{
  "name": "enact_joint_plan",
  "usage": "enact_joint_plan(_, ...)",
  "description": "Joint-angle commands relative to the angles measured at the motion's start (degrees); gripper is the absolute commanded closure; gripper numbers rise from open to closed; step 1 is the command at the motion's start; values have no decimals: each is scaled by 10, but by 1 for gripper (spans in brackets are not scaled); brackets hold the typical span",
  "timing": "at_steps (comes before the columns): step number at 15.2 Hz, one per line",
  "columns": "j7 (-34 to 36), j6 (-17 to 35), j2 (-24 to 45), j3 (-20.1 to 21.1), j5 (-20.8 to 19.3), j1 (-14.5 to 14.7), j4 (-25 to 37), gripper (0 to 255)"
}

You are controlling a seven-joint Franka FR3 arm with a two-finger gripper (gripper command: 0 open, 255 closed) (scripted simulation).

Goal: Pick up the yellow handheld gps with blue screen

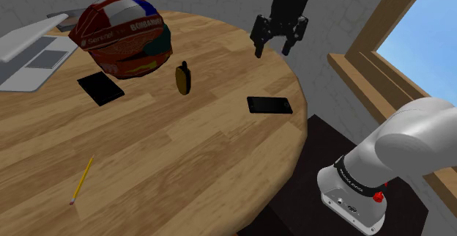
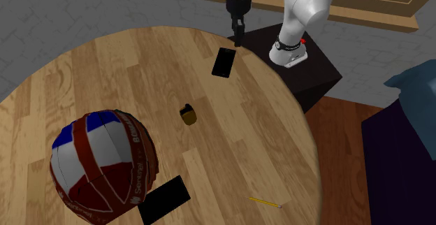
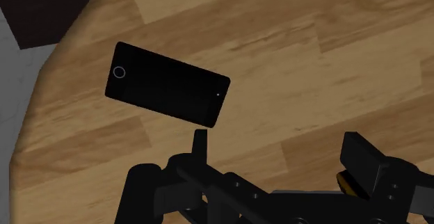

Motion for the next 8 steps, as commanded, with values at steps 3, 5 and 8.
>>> enact_joint_plan(3, 97, 61, 62, 33, 44, -8, 17, 0)
enact_joint_plan(5, 143, 92, 96, 49, 61, -12, 30, 0)
enact_joint_plan(8, 210, 139, 150, 70, 80, -18, 55, 0)
